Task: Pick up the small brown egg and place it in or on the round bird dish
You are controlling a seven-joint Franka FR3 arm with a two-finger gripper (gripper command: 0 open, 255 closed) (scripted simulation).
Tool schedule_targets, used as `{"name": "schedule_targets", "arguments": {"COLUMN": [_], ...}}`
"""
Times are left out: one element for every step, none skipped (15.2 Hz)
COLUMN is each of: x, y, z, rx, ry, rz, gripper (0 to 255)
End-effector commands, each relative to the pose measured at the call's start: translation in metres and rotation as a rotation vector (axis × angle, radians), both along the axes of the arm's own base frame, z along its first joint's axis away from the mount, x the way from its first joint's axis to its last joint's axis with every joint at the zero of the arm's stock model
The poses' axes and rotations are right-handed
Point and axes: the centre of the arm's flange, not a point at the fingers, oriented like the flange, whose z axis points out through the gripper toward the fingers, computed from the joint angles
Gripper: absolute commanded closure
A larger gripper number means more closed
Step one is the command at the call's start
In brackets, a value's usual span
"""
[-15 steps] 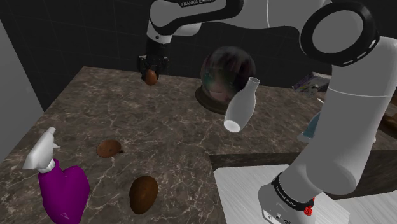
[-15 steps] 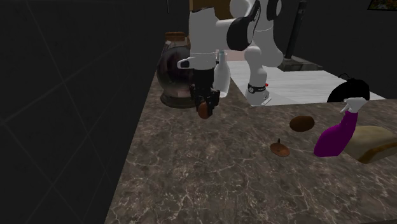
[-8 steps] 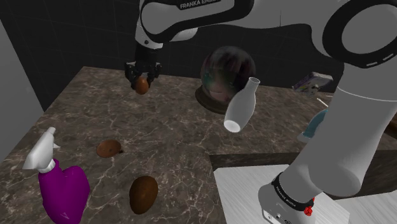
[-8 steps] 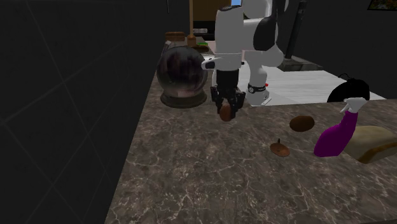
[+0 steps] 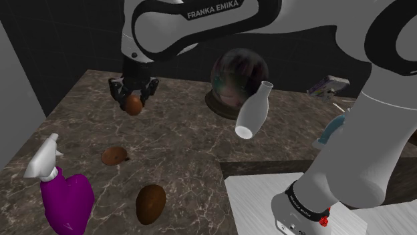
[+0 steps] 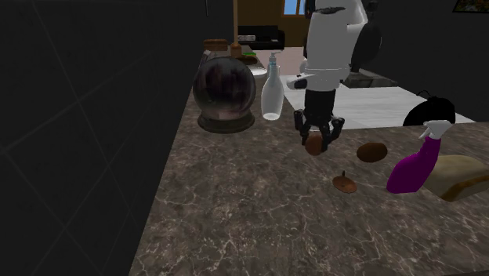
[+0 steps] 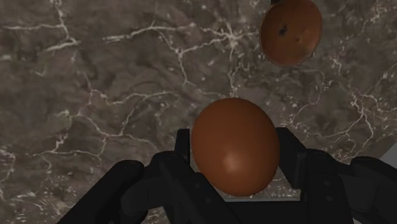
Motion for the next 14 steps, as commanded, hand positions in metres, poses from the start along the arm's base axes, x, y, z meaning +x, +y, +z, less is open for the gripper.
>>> {"name": "schedule_targets", "arguments": {"x": [-0.017,-0.025,-0.033,-0.041,-0.049,-0.057,-0.066,-0.066,-0.066,-0.066,-0.066,-0.066,-0.066,-0.066], "y": [0.022,0.033,0.043,0.054,0.064,0.075,0.087,0.087,0.087,0.087,0.087,0.087,0.087,0.087], "z": [0.002,0.002,0.003,0.003,0.003,0.003,0.004,-0.002,-0.007,-0.012,-0.017,-0.023,-0.028,-0.033], "rx": [0.000,0.000,0.000,0.000,0.000,0.000,0.000,0.000,0.000,0.000,0.000,0.000,0.000,0.000], "ry": [0.000,0.000,0.000,0.000,0.000,0.000,0.000,0.000,0.000,0.000,0.000,0.000,0.000,0.000], "rz": [-0.001,-0.001,-0.001,-0.001,-0.001,-0.001,-0.001,-0.001,-0.001,-0.001,-0.001,-0.001,-0.001,-0.001], "gripper": [255,255,255,255,255,255,255,255,255,255,255,255,255,255]}}
